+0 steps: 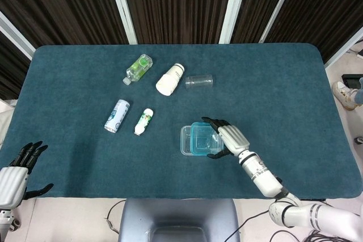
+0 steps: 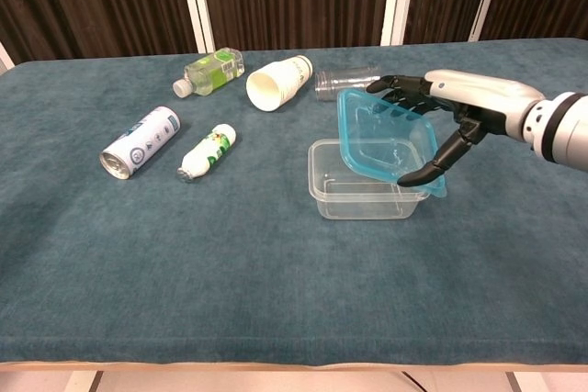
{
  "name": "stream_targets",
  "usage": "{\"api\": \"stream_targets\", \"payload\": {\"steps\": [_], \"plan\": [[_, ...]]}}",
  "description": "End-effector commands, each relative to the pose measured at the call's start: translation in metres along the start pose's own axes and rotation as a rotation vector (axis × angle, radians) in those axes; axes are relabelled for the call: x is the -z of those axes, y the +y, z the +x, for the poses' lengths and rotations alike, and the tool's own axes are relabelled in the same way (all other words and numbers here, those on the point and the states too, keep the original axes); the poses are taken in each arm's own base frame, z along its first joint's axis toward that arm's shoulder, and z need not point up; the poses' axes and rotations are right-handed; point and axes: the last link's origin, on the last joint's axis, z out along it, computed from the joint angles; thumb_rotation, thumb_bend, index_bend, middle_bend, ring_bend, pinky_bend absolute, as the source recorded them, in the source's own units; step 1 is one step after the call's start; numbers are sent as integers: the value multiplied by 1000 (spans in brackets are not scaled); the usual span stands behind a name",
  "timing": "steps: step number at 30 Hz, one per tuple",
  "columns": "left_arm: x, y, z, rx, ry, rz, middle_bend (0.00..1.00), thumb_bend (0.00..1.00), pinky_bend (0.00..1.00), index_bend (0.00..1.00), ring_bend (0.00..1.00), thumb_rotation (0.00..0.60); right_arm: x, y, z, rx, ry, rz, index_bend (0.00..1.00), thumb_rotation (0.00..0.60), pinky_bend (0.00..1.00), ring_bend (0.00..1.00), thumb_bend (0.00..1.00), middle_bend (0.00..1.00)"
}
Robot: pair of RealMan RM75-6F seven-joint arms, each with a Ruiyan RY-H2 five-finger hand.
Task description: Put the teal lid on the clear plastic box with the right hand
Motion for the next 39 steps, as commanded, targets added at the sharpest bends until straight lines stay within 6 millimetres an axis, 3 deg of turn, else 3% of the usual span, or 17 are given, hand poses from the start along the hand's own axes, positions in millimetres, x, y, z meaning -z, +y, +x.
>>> {"api": "stream_targets", "payload": {"steps": [1,17,22,30,39], "plan": [[0,0,0,2,0,1,63,365,323,145,51,600,-2,0,-1,-4,-1,0,176,600,309,202,524,251],[1,0,0,0,-2,-5,64,366,323,145,51,600,-11,-6,-10,-18,-20,11,162,600,304,195,513,238],[1,1,0,1,-1,-7,64,366,324,145,51,600,-12,-5,-13,-14,-34,6,136,600,241,134,511,190],[1,1,0,1,-3,-8,67,365,323,145,51,600,-12,-2,-15,0,-55,-6,44,600,136,15,427,76],[1,1,0,0,-4,-10,68,366,324,145,51,600,-8,1,-15,8,-65,-12,0,600,76,0,394,7]]}}
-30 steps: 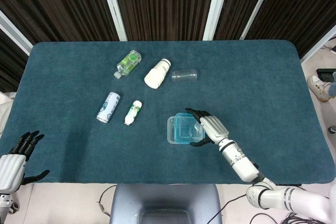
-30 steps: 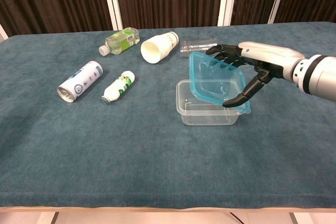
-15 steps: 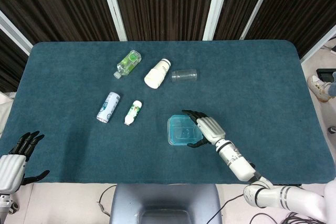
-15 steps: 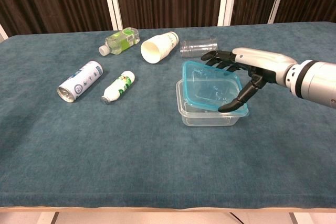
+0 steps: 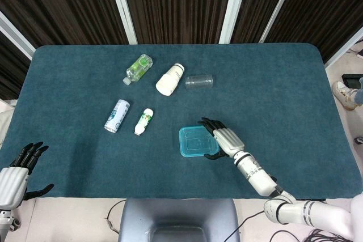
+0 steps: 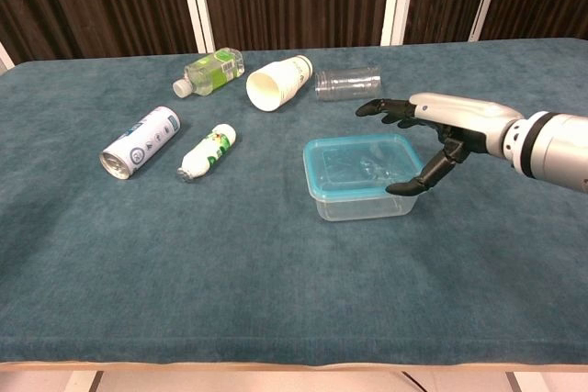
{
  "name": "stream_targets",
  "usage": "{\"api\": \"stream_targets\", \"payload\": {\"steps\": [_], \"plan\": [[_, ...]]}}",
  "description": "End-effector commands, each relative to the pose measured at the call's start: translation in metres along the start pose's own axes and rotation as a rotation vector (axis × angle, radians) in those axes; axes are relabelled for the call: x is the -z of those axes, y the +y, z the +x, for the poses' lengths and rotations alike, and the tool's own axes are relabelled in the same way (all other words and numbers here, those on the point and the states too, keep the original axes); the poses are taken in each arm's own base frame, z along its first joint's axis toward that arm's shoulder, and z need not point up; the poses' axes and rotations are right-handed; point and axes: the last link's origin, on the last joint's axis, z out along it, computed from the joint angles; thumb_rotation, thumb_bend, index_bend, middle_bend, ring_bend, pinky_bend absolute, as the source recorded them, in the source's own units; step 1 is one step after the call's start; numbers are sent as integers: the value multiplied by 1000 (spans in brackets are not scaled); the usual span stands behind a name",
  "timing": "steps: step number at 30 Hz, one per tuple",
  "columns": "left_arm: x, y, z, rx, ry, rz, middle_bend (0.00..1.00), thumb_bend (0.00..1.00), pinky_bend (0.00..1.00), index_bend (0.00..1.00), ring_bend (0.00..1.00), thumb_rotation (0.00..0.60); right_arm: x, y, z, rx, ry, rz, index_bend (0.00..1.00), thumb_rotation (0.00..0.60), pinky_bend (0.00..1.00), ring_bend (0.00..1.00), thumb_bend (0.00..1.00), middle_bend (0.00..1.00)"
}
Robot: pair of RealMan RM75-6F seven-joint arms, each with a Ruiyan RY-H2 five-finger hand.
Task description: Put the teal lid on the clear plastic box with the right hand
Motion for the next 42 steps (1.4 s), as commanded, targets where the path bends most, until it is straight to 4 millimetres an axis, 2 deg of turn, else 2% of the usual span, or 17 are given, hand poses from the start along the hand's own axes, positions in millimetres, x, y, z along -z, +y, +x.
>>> {"api": "stream_targets", "payload": {"steps": [1,10,12,15,19,24,42], "plan": [[0,0,0,0,0,0,69,366,324,145,51,600,4,0,1,7,-1,7,0,600,74,0,394,6],[0,0,0,3,1,1,70,366,323,145,52,600,37,-13,15,43,-44,43,0,600,74,0,395,6],[0,0,0,2,0,1,71,365,323,145,52,600,39,-18,19,55,-35,54,3,600,74,0,395,5],[0,0,0,0,-1,0,71,367,323,145,52,600,33,-26,23,87,26,73,87,600,141,22,398,23],[0,1,0,-1,-2,1,72,367,323,145,53,600,16,-33,23,179,104,88,238,600,289,150,413,145],[-1,0,0,0,-1,3,73,366,323,145,52,600,1,-38,19,269,133,83,342,600,386,270,419,244],[-1,0,0,2,-5,2,73,366,323,145,53,600,-10,-31,1,328,66,17,321,600,396,287,419,260]]}}
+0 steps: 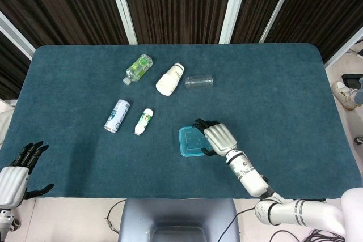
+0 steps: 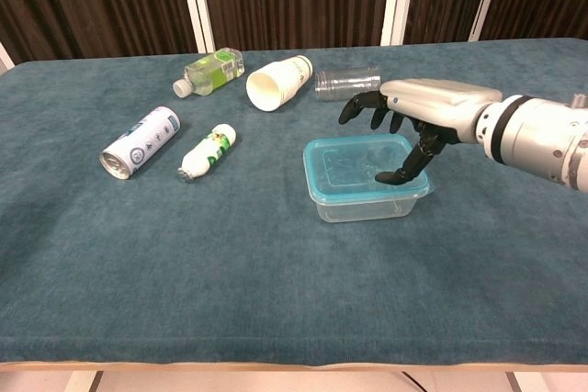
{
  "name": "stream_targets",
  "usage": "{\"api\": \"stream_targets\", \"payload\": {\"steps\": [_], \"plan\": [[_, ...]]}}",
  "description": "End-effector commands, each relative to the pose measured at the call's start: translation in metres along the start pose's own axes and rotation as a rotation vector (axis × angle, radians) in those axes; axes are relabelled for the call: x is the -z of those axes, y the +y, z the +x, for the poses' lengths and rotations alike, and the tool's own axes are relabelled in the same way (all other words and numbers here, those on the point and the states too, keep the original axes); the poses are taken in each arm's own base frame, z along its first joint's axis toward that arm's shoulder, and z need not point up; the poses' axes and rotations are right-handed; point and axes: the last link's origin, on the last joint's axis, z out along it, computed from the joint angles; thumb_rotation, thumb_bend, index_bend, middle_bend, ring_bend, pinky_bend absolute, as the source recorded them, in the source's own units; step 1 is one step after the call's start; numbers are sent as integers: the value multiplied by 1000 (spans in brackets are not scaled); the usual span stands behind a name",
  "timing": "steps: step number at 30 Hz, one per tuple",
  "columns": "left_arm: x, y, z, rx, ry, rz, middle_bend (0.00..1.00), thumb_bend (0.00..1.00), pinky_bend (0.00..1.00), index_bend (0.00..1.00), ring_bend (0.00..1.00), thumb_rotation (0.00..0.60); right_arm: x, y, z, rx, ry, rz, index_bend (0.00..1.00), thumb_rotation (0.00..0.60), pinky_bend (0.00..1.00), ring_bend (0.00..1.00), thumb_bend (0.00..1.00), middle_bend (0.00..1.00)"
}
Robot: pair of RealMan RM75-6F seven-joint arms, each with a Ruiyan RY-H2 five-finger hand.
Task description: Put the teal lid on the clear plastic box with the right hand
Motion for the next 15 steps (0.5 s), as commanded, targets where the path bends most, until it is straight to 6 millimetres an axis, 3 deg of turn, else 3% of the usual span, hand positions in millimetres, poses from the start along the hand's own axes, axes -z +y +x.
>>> {"api": "stream_targets", "payload": {"steps": [1,15], "plan": [[0,0,0,1,0,1,73,366,323,145,53,600,0,0,-2,-1,-4,2,321,600,396,287,420,260],[1,-1,1,5,3,3,75,366,323,145,54,600,-2,8,-12,5,-29,-13,320,600,396,287,420,260]]}}
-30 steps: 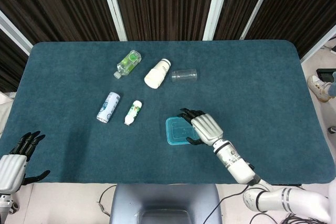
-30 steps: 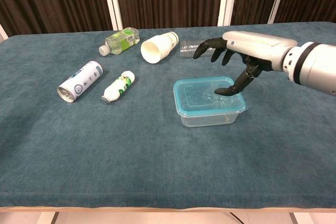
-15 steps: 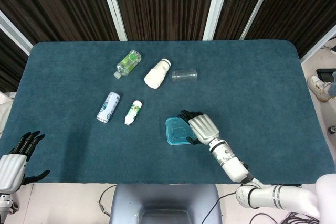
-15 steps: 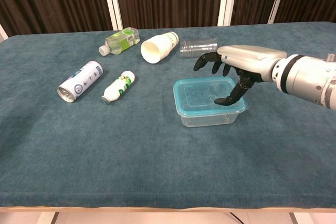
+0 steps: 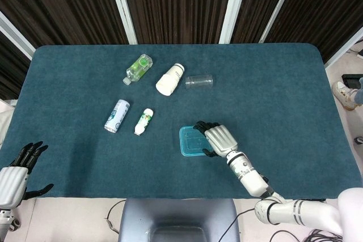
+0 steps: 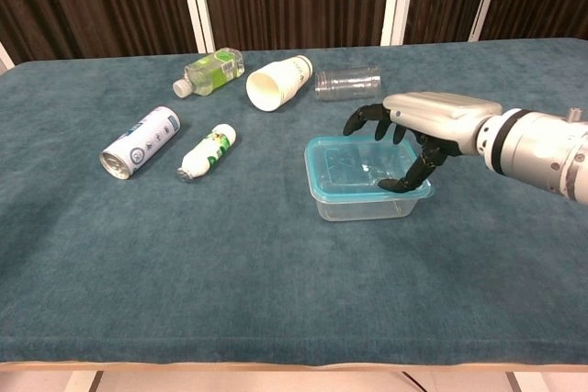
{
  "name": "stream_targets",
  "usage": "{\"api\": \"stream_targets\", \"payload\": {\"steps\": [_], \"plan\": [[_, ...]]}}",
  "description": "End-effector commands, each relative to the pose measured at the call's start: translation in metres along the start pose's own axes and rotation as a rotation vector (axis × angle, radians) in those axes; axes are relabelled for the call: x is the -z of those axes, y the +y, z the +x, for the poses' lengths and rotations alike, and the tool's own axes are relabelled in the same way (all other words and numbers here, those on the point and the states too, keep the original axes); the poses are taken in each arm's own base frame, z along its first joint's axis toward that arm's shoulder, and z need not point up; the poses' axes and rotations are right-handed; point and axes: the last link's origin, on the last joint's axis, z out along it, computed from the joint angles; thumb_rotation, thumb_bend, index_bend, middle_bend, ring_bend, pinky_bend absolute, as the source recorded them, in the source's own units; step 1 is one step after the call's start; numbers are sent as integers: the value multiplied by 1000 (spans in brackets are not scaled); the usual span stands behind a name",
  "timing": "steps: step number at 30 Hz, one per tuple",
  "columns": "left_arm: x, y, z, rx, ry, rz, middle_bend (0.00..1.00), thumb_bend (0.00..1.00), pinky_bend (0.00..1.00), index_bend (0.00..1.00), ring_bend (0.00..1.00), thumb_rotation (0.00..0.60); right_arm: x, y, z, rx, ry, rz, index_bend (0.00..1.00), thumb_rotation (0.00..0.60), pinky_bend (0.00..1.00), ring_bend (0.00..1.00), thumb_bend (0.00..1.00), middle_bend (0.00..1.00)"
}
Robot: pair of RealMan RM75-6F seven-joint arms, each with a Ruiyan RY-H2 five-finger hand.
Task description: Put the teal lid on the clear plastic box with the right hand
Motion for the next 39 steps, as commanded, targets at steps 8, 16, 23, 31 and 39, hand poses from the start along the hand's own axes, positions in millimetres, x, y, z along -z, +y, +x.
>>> {"api": "stream_targets", "payload": {"steps": [8,16,23,31,39], "plan": [[1,0,0,0,-1,0,78,366,324,145,54,600,-1,3,-4,-3,-9,-6,320,600,396,287,419,260],[1,0,1,4,0,1,78,366,323,145,55,600,-1,5,-7,-11,-18,-8,319,600,396,287,419,260],[1,0,1,4,0,0,78,366,323,145,55,600,-1,7,-9,-26,-17,-8,318,600,395,286,419,260],[1,0,0,3,1,-1,79,366,323,145,55,600,3,5,-4,-48,1,9,315,600,393,285,420,260],[1,1,0,-3,1,-1,79,367,324,145,55,600,13,-6,14,-78,68,66,315,600,393,285,420,260]]}}
